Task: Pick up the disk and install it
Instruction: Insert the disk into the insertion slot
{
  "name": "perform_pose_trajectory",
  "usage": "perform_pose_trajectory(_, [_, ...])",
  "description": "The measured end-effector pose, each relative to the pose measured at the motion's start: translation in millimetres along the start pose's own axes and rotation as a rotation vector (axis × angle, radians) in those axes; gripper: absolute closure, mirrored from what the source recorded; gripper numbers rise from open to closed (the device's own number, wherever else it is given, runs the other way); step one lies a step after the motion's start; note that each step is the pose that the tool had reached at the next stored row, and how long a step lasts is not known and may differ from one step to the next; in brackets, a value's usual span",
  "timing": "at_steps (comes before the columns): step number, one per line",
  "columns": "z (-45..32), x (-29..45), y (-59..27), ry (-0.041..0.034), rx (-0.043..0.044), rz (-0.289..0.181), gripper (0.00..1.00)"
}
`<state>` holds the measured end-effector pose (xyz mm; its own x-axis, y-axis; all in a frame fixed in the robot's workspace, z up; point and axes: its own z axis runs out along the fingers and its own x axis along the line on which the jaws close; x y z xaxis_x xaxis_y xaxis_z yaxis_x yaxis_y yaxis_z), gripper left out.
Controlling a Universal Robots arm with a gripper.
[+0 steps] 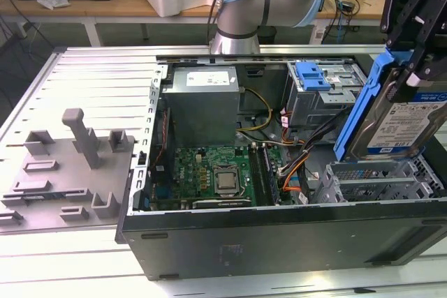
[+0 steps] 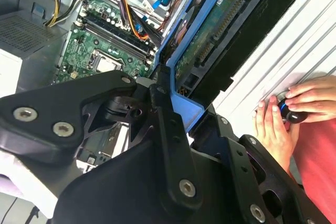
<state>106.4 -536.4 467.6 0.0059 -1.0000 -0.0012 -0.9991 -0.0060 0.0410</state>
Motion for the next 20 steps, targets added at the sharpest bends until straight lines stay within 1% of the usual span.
perform_pose_trajectory(10, [3.0, 0.3, -0.2, 0.0000, 0.0000, -0.002, 0.63])
perform_pose_trajectory(20, [5.5, 2.5, -1.6, 0.0001, 0.0000, -0.005, 0.63])
